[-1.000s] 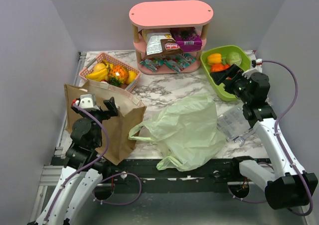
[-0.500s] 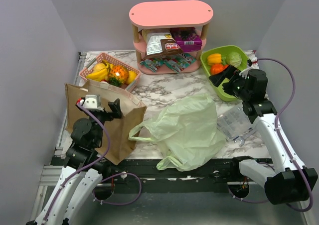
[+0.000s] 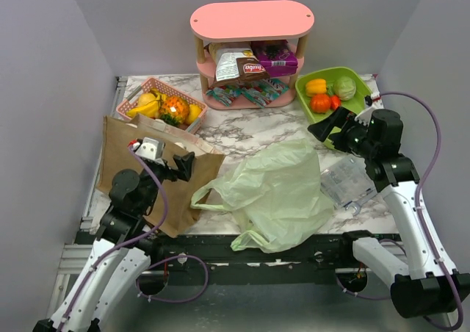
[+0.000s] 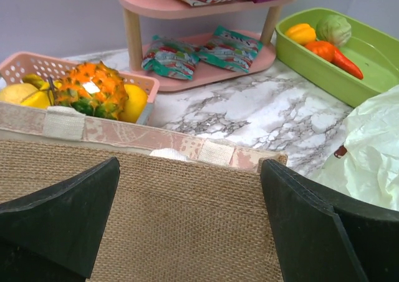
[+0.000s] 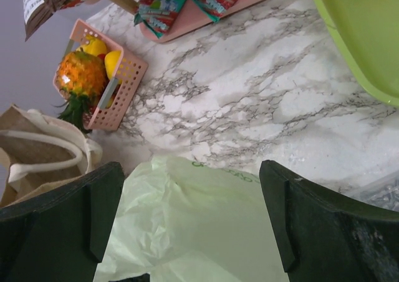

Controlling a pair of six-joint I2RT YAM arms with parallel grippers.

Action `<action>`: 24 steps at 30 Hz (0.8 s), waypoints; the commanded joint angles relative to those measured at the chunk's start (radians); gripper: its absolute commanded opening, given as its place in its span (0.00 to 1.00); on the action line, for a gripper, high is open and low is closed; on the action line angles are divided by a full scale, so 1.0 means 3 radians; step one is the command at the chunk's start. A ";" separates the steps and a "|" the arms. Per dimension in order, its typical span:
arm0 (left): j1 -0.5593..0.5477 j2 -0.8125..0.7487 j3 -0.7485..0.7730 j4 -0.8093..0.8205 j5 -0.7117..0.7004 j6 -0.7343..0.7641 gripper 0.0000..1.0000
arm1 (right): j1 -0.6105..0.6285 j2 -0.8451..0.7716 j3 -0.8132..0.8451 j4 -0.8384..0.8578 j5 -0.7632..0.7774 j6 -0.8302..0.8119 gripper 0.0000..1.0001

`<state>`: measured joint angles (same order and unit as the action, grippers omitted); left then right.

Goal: Place the food into the grocery bag and tie it
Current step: Adjust the grocery bag at the center of the board.

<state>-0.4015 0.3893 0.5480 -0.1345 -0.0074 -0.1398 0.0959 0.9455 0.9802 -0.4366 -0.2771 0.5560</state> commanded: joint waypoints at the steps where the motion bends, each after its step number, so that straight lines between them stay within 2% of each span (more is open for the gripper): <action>1: -0.0021 0.0372 0.0221 -0.0023 -0.0155 -0.0277 0.98 | -0.0008 -0.0111 0.0036 -0.0342 -0.0218 -0.0088 1.00; 5: -0.0017 0.0865 0.0688 -0.0307 -0.0372 -0.0341 0.98 | -0.0008 -0.0171 0.0011 -0.0546 -0.0227 -0.0149 1.00; 10: -0.0022 0.1271 0.1120 -0.0551 -0.0313 -0.0360 0.98 | -0.0008 -0.0280 -0.0033 -0.0685 -0.0210 -0.0156 1.00; 15: -0.0025 0.1303 0.1336 -0.0643 -0.0152 -0.0468 0.97 | -0.0008 -0.0335 -0.0117 -0.0708 -0.0254 -0.0135 1.00; 20: -0.0031 0.1631 0.1681 -0.1042 -0.0070 -0.0610 0.94 | -0.0008 -0.0288 -0.0227 -0.0637 -0.0379 -0.0119 1.00; 24: -0.0040 0.1918 0.1584 -0.1116 -0.0051 -0.0598 0.94 | -0.0008 -0.0233 -0.0273 -0.0593 -0.0427 -0.0110 1.00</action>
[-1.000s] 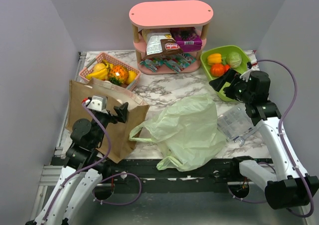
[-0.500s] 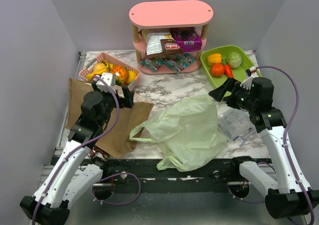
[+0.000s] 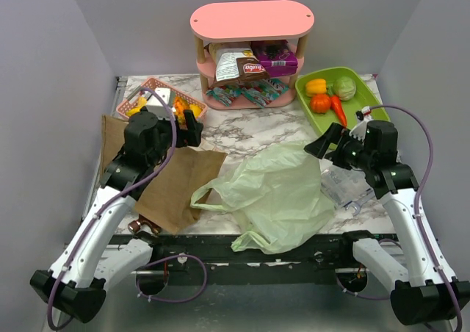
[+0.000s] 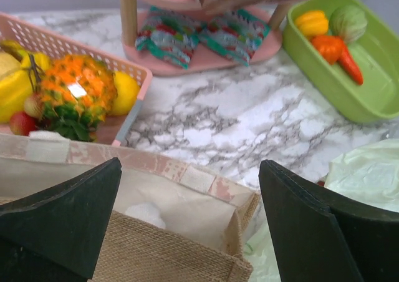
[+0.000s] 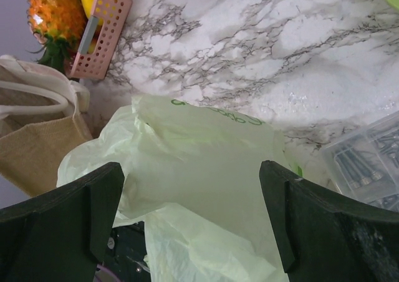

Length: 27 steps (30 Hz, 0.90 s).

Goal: Place the food into the grocery bag and tie it
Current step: Adjust the grocery bag at the center of the board.

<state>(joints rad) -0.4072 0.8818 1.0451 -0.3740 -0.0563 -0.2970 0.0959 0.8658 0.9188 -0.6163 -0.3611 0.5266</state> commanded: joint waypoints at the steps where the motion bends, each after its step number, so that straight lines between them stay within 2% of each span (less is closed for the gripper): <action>1: -0.0022 0.0335 -0.0108 -0.0334 0.0122 -0.0074 0.92 | -0.0008 0.0040 -0.0080 0.0009 -0.0150 -0.0018 1.00; 8: -0.0028 0.0350 -0.0242 -0.0764 0.0254 -0.0070 0.84 | -0.0008 0.0063 -0.0086 -0.0006 -0.0170 -0.0077 1.00; 12: -0.0033 -0.0046 -0.0362 -0.1131 0.0214 -0.0122 0.84 | -0.0009 0.0069 -0.0125 0.0032 -0.0245 -0.0133 1.00; 17: -0.0039 -0.0596 -0.0547 -0.1322 0.0233 -0.0066 0.88 | -0.0008 0.0115 -0.0223 0.0182 -0.0473 -0.0132 1.00; 22: -0.0038 -0.0794 -0.0510 -0.1416 0.0290 -0.0007 0.89 | -0.0008 0.0151 -0.0251 0.0290 -0.0671 -0.0104 1.00; 25: -0.0040 -0.0850 -0.0452 -0.1440 0.0285 -0.0002 0.89 | -0.0008 0.0159 -0.0221 0.0266 -0.0700 -0.0143 0.91; 27: -0.0040 -0.0880 -0.0414 -0.1448 0.0293 0.0008 0.90 | -0.0008 0.0167 -0.0211 0.0258 -0.0747 -0.0160 0.79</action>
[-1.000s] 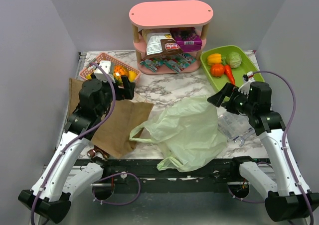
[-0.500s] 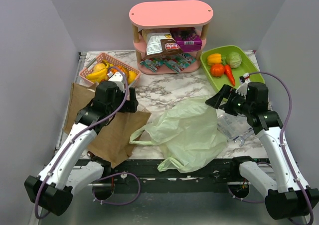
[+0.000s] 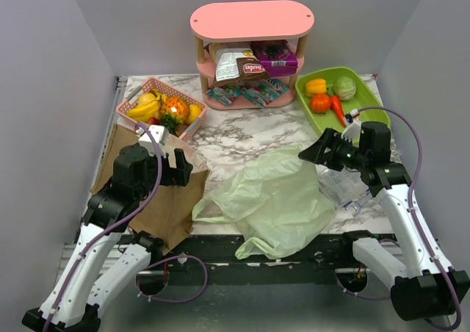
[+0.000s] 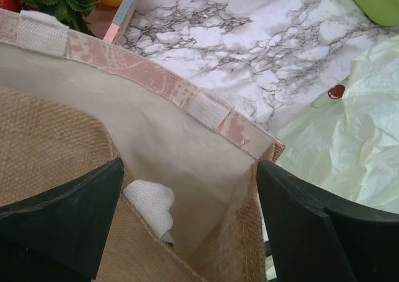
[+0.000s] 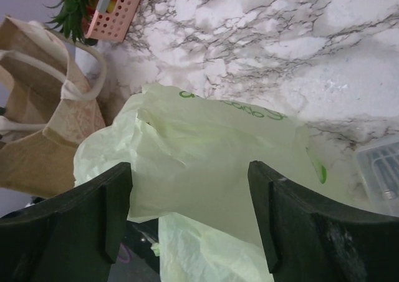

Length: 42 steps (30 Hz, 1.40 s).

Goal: Place the food into the grocery bag and tie it
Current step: Adjust the grocery bag at the center of the board.

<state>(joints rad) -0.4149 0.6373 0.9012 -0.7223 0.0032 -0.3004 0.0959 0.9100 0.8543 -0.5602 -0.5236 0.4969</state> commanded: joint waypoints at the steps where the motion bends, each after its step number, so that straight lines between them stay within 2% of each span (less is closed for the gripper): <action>1: -0.0016 -0.0078 0.0086 -0.0287 0.0122 0.0027 0.91 | -0.0008 0.0024 0.0000 0.0068 -0.0227 -0.0061 0.72; 6: -0.0014 -0.0168 0.0144 -0.0258 0.0331 0.0096 0.97 | -0.0008 0.0070 -0.0030 0.0110 -0.0327 -0.0020 0.41; 10: -0.0016 -0.0276 0.0181 -0.0223 0.0612 0.0101 0.97 | -0.0005 0.0113 -0.0003 0.0121 -0.0366 -0.0006 0.15; 11: -0.0013 -0.0299 0.0190 -0.0205 0.0719 0.0101 0.97 | -0.0008 0.0130 0.0020 0.0123 -0.0379 -0.0009 0.12; 15: -0.0014 -0.0412 0.0172 -0.0071 0.1208 0.0096 0.97 | -0.0008 0.0237 0.0239 0.0057 -0.0390 -0.0088 0.08; 24: -0.0018 -0.0510 0.0048 0.0067 0.1404 0.0028 0.97 | -0.0003 0.0800 0.0974 -0.0069 -0.0392 -0.0297 0.07; 26: -0.0018 -0.0526 0.0008 0.0088 0.1433 -0.0003 0.97 | -0.0003 0.0938 0.1058 -0.0023 -0.0377 -0.0277 0.10; 27: -0.0019 -0.0543 -0.0015 0.0108 0.1446 -0.0022 0.97 | -0.0001 0.1022 0.1098 -0.0015 -0.0356 -0.0267 0.16; 30: -0.0018 -0.0585 -0.0087 0.0160 0.1507 -0.0081 0.97 | 0.0036 0.1301 0.1262 -0.0024 -0.0249 -0.0235 0.58; 33: -0.0018 -0.0622 -0.0149 0.0169 0.1566 -0.0105 0.97 | 0.0140 0.1560 0.1536 -0.0180 -0.0103 -0.0258 0.79; 36: -0.0024 -0.0625 -0.0170 0.0103 0.1670 -0.0072 0.94 | 0.0184 0.1686 0.1851 -0.0515 0.0299 -0.0259 0.84; 37: -0.0023 -0.0646 -0.0181 0.0039 0.1794 -0.0016 0.93 | 0.0186 0.1635 0.1981 -0.0806 0.0990 -0.0086 0.85; 40: -0.0048 -0.0677 -0.0204 0.0058 0.1885 -0.0007 0.92 | 0.0186 0.1378 0.1842 -0.0999 0.1567 0.0061 0.89; 42: -0.0059 -0.0683 -0.0248 0.0129 0.1983 -0.0006 0.92 | 0.0183 0.1077 0.1547 -0.0980 0.1728 0.0176 0.93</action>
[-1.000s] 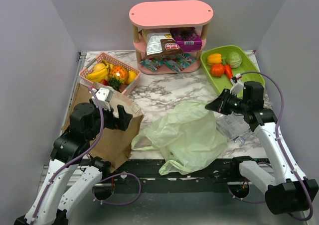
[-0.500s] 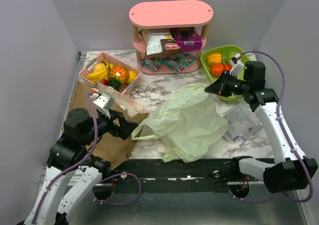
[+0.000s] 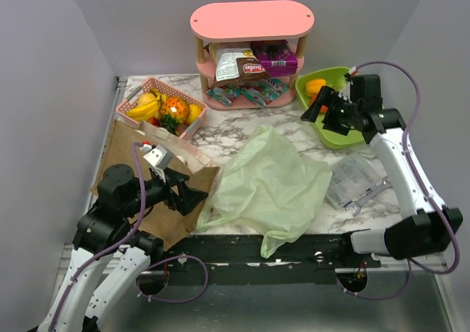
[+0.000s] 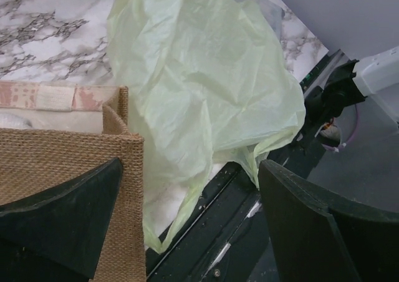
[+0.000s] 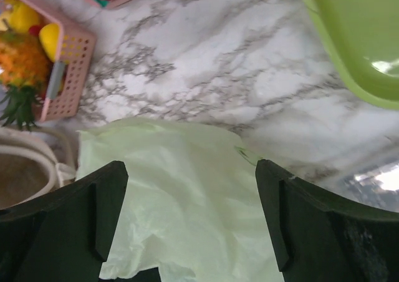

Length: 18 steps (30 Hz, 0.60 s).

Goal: Place the food into the grocery bag and tie it
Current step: Adjust the grocery bag at the center of the board.

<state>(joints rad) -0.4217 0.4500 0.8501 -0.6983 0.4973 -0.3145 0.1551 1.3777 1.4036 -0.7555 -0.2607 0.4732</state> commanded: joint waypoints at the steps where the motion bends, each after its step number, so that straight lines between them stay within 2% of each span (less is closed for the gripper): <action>1: -0.0044 -0.0041 -0.0108 0.0085 0.0360 0.0036 0.92 | -0.0013 -0.0627 -0.0436 -0.0309 0.0957 0.0309 0.94; 2: -0.0051 -0.0013 -0.0131 0.0127 0.0375 0.0027 0.92 | -0.0015 -0.0794 -0.0589 -0.0320 0.1017 0.0385 1.00; 7: -0.0197 0.0206 -0.0188 0.0180 0.0238 -0.0013 0.91 | -0.0011 -0.1363 -0.1118 -0.0457 0.0755 0.0670 1.00; 10: -0.0436 0.0317 -0.0200 0.0147 -0.0141 -0.0070 0.90 | -0.0011 -0.1525 -0.1396 -0.0511 0.0474 0.0762 1.00; 15: -0.1062 0.0458 -0.0083 -0.0034 -0.0931 -0.0227 0.90 | -0.0011 -0.1713 -0.1840 -0.0362 0.0193 0.0840 1.00; 18: -0.1309 0.0442 0.0139 -0.0106 -0.1175 -0.0335 0.94 | -0.0013 -0.1683 -0.2044 -0.0198 -0.0083 0.0899 1.00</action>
<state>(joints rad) -0.7204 0.5880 0.8085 -0.6754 0.3302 -0.3511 0.1532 0.8822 0.8486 -0.8669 -0.1600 0.7002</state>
